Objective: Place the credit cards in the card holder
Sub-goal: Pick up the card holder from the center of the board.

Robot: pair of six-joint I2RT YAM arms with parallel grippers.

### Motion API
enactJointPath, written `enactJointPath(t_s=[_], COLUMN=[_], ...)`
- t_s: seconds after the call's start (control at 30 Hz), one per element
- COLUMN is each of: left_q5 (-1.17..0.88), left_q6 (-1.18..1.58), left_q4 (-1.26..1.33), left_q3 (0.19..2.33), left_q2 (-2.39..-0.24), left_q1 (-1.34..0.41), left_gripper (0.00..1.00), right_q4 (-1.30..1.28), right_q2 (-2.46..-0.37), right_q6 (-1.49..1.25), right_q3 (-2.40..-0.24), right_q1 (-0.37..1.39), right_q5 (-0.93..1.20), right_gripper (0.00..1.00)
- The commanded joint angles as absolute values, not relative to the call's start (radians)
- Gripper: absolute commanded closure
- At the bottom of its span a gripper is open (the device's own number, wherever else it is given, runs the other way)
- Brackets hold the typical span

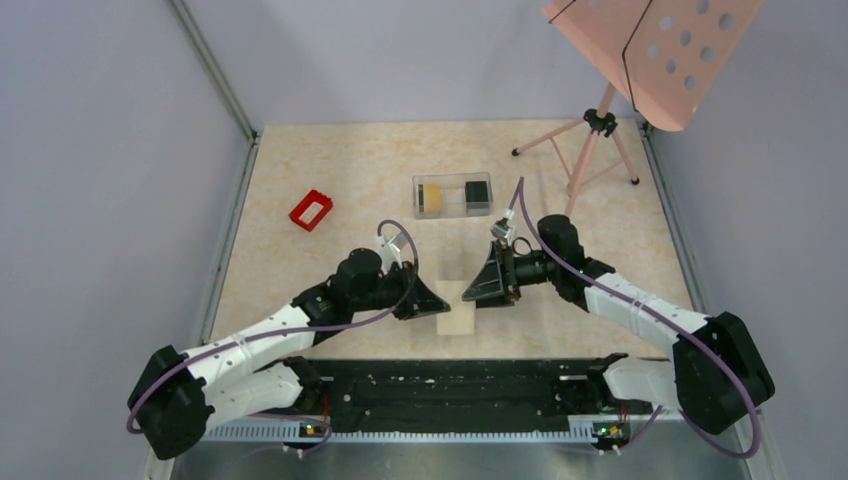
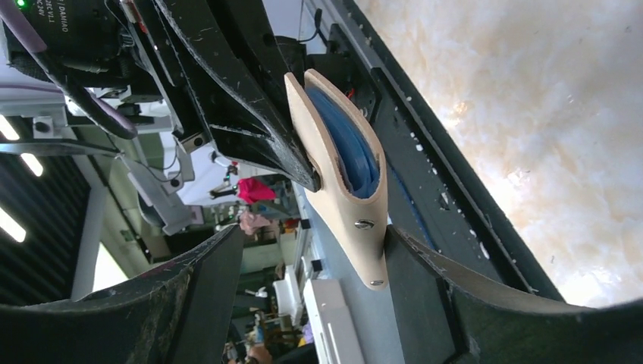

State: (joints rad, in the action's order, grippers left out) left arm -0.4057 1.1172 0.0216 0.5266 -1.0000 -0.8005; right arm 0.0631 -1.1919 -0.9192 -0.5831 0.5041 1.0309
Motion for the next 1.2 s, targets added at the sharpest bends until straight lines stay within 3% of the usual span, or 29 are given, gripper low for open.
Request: enactJointPath(t_s=[0.0,0.17,0.27,0.33,0.37,0.47,0.53,0.6,0.77,0.87,1.03,1.17], left_q5=[-0.436,-0.452,-0.447,-0.440,-0.437,-0.401,-0.380,-0.371,-0.437,-0.485,-0.518,-0.494], left_q6=[1.123,1.132,1.133,1.138,1.137,1.138,1.141,1.151,1.220,1.265,1.260,1.165], left_q4=[0.088,0.120,0.120,0.120,0.118,0.087,0.085,0.116,0.346,0.522,0.569,0.356], left_q3=[0.509,0.511,0.506,0.499,0.497,0.488,0.471,0.446,0.356,0.308,0.331,0.413], left_q2=[-0.973,-0.971,-0.964,-0.955,-0.949,-0.920,-0.896,-0.876,-0.879,-0.898,-0.905,-0.869], left_q1=[-0.805,-0.806,-0.806,-0.807,-0.806,-0.805,-0.806,-0.805,-0.806,-0.806,-0.806,-0.805], left_gripper=[1.00,1.00,0.95,0.83,0.70,0.28,0.18,0.15,0.19,0.28,0.58,0.96], right_q4=[0.228,0.275,0.329,0.337,0.341,0.334,0.332,0.330,0.335,0.346,0.364,0.244], right_q2=[-1.179,-1.194,-1.208,-1.215,-1.216,-1.211,-1.203,-1.191,-1.178,-1.183,-1.204,-1.202], right_q6=[-1.014,-1.033,-1.060,-1.059,-1.058,-1.039,-1.033,-1.027,-1.024,-1.032,-1.046,-0.985], right_q3=[-0.574,-0.569,-0.572,-0.578,-0.579,-0.592,-0.602,-0.612,-0.623,-0.625,-0.638,-0.689], right_q1=[0.529,0.549,0.569,0.576,0.577,0.577,0.577,0.577,0.577,0.577,0.577,0.576], right_q5=[1.100,1.100,1.108,1.113,1.113,1.117,1.121,1.127,1.135,1.131,1.115,1.069], right_gripper=[0.34,0.51,0.75,0.91,0.98,1.00,1.00,1.00,1.00,0.99,0.85,0.59])
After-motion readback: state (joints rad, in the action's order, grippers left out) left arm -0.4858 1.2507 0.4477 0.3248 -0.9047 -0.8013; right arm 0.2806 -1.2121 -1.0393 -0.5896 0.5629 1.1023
